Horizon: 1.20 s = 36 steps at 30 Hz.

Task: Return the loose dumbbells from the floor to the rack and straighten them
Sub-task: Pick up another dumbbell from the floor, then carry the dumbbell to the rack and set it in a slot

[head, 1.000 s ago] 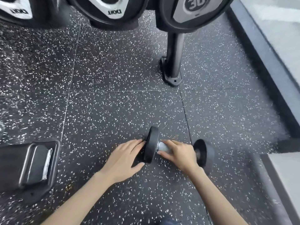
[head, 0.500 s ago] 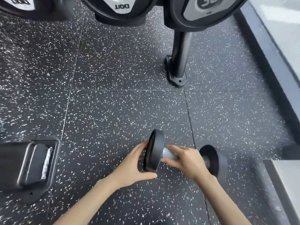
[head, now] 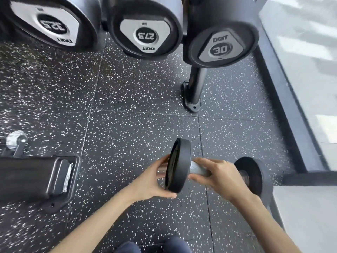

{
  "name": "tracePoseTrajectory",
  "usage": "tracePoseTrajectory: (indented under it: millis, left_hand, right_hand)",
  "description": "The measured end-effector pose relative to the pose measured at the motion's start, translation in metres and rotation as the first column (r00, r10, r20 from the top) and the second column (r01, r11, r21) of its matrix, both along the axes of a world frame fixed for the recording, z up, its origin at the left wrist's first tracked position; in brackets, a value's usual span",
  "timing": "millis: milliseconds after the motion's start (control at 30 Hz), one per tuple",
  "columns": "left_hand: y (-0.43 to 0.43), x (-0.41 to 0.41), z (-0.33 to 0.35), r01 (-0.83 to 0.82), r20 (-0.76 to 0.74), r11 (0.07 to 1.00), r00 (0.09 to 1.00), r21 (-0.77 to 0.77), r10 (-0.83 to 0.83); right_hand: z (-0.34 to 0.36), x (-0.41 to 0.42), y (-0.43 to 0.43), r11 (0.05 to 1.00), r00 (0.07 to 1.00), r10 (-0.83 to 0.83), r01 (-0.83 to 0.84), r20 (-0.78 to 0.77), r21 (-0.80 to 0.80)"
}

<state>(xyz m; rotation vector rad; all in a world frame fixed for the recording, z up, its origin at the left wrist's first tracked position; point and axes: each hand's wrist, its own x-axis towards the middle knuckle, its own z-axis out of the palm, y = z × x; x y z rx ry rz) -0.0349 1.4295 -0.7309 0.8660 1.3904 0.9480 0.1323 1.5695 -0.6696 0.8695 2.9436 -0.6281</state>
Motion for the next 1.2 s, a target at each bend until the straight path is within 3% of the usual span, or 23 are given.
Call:
tracePoseTrajectory:
  millis: [133, 300, 500, 667, 867, 967, 1067, 1133, 1200]
  left_hand:
    - [-0.011, -0.007, 0.100, 0.022, 0.151, 0.999, 0.988, -0.028, -0.018]
    - [-0.027, -0.018, 0.250, 0.102, 0.453, 0.991, 0.890, -0.091, -0.050]
    - [-0.031, 0.001, 0.419, -0.200, 0.586, 0.950, 0.750, -0.241, 0.306]
    - [-0.033, 0.013, 0.562, -0.357, 0.576, 0.901, 0.693, -0.248, 0.433]
    - [-0.043, 0.011, 0.690, -0.363, 0.573, 0.932, 0.761, -0.011, 0.303]
    - [-0.049, 0.005, 0.724, -0.327, 0.537, 0.940, 0.812, 0.092, 0.230]
    - [-0.044, -0.002, 0.742, -0.251, 0.354, 0.952, 0.918, 0.173, 0.178]
    - [-0.042, -0.010, 0.749, -0.279, 0.342, 0.947, 0.915, 0.158, 0.213]
    - [-0.041, -0.018, 0.752, -0.206, 0.254, 0.945, 0.957, 0.253, 0.140]
  right_hand:
    - [0.105, 0.002, -0.011, 0.999, 1.000, 0.010, -0.011, -0.026, -0.041]
    - [0.257, 0.006, -0.024, 0.997, 0.998, 0.059, -0.058, -0.025, 0.043]
    - [0.443, 0.010, -0.039, 0.993, 0.997, 0.080, -0.077, -0.021, 0.095]
    - [0.583, 0.007, -0.048, 0.993, 0.996, 0.066, -0.060, -0.057, 0.102]
    - [0.706, 0.002, -0.059, 0.990, 1.000, 0.003, -0.001, -0.015, 0.138]
    - [0.747, -0.004, -0.062, 0.988, 1.000, 0.004, -0.002, -0.011, 0.154]
    - [0.769, -0.008, -0.061, 0.987, 1.000, 0.018, -0.015, -0.020, 0.161]
    - [0.775, -0.011, -0.058, 0.982, 0.998, 0.030, -0.020, -0.049, 0.185]
    - [0.779, -0.014, -0.055, 0.983, 0.996, 0.035, -0.020, -0.079, 0.183]
